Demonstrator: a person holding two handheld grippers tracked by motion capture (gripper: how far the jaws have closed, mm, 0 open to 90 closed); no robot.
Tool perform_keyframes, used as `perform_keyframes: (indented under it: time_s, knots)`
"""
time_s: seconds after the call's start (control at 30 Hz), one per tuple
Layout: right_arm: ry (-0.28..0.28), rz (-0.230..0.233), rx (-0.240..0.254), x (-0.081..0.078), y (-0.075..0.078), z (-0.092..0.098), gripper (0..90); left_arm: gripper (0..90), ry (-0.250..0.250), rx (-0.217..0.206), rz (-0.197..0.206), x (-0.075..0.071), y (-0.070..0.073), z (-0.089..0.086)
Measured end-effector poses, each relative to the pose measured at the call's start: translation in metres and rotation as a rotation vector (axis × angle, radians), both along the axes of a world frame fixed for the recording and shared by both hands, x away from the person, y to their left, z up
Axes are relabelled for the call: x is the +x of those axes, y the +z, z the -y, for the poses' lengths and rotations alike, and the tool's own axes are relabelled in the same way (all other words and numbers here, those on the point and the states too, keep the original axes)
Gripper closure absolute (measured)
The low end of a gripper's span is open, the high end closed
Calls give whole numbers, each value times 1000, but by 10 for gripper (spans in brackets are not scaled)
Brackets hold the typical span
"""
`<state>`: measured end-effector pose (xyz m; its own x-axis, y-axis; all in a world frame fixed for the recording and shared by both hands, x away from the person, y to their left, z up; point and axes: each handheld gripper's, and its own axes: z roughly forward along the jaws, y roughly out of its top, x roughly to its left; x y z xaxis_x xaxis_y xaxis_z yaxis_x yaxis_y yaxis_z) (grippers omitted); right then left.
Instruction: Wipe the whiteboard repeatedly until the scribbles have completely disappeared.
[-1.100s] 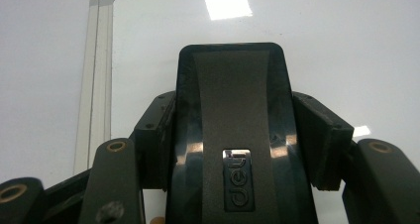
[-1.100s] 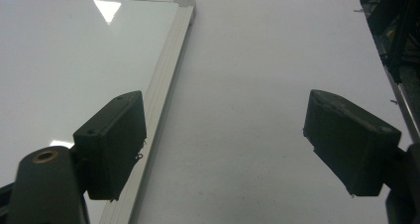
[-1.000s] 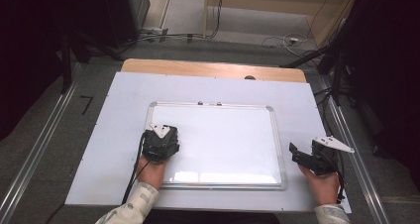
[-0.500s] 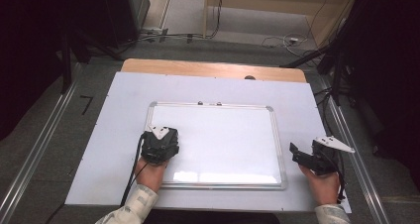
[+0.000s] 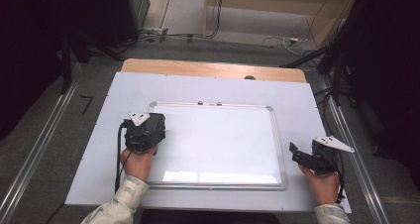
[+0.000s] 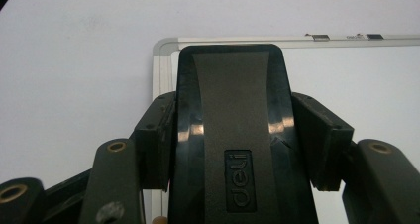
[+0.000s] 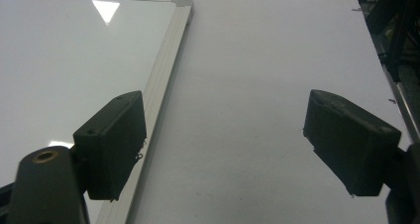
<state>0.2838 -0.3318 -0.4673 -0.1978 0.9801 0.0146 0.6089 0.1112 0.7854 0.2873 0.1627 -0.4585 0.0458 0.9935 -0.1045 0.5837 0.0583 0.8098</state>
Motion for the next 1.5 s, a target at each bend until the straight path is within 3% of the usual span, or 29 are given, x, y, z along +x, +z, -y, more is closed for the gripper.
perform_keyframes:
  time_s: [0.17, 0.67, 0.97, 1.5]
  knots:
    - [4, 0, -4, 0, 0, -1, 153, 409, 10, -20, -7, 9, -1, 1]
    - [1, 0, 5, 0, 0, 2, 153, 409, 69, 36, -29, 43, -8, 5]
    - [2, -6, 3, 1, -1, 1, 153, 408, 77, 81, -58, 65, -15, 6]
    - [5, -8, 3, 1, -2, 1, 153, 407, 104, 116, -91, 84, -30, 12]
